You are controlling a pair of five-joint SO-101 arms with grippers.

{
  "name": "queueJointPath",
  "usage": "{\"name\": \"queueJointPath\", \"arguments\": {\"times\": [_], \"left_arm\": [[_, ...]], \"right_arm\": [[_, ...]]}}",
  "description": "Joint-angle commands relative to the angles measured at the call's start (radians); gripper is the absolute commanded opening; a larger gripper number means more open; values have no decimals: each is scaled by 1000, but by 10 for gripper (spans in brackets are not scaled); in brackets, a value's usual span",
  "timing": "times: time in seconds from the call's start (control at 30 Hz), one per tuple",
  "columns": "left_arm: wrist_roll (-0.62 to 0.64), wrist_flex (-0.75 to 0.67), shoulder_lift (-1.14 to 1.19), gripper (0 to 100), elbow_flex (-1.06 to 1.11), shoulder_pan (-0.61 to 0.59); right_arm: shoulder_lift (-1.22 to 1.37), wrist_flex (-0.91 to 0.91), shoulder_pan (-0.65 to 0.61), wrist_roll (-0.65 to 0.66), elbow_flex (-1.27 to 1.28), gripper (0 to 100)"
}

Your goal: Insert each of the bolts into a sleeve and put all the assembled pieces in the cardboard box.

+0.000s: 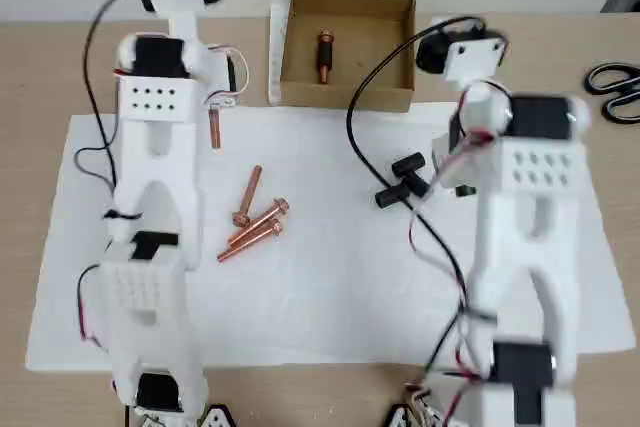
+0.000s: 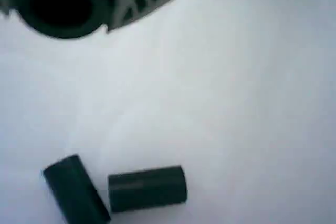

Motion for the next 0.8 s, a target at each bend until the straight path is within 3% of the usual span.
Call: {"name": "queueJointPath", "arguments": {"times": [0.0, 0.37, 0.53, 0.67, 0.77], "left_arm": [[-11, 20, -301, 6, 128, 15], [-8, 9, -924, 6, 691, 242], [8, -115, -1069, 6, 877, 261], [109, -252, -1148, 6, 1003, 267], [147, -351, -1192, 6, 1086, 269]], "right_arm": [[-229, 18, -4, 0, -34, 4], [-871, -53, -4, 2, 404, 4], [-1099, -174, -13, -6, 697, 4], [-1237, -298, -88, -9, 930, 4], [-1348, -369, -159, -106, 1059, 4]]}}
